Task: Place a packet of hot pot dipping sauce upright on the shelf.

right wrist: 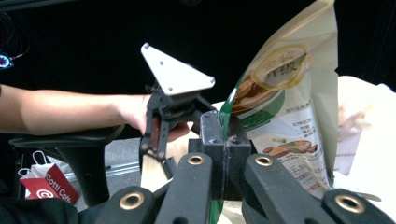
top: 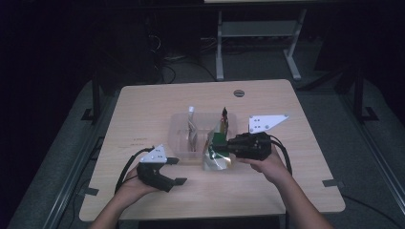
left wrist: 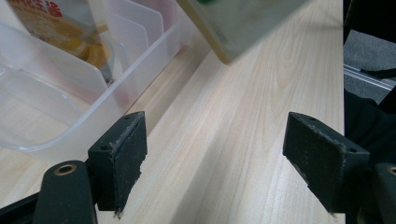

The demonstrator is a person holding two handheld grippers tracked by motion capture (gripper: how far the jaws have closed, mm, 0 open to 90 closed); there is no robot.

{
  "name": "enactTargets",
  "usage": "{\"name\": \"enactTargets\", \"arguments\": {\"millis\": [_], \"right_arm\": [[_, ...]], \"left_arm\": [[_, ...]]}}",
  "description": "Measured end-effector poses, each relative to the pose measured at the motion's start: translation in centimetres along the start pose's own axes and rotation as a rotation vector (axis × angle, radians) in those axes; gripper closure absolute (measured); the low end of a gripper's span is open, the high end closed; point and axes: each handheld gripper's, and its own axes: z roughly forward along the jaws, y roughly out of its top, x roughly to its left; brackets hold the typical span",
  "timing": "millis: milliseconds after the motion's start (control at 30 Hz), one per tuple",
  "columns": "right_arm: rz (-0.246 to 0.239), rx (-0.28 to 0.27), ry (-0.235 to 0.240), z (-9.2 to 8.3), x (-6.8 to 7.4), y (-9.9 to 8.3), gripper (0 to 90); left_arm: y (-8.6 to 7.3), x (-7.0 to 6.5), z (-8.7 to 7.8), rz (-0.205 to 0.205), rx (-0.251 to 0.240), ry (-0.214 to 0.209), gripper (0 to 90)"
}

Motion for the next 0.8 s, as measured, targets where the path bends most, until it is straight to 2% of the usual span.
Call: {"name": "enactTargets", "arguments": {"millis": [167,367,533,800], "right_arm": [[-0.023,-0.004,-0.022,0.2,-1.1,1.2,90.0],[-0.028,-0.024,-0.058,0.2,-2.7,2.3,89.9],[-0.024,-0.026,-0.081,0.0,-3.7,2.5,89.9],[-0.013,-0.004,-0.098,-0.2,-4.4,1.9,89.9]], "left_arm": [[-0.1,0.0,0.1,0.009,0.011,0.008,20.6],[-0.1,0.1,0.1,0.002,0.007,0.011,20.1],[-0.2,0.1,0.1,0.003,0.013,0.010,20.1],[-0.2,0.1,0.2,0.004,0.018,0.011,20.1]]}}
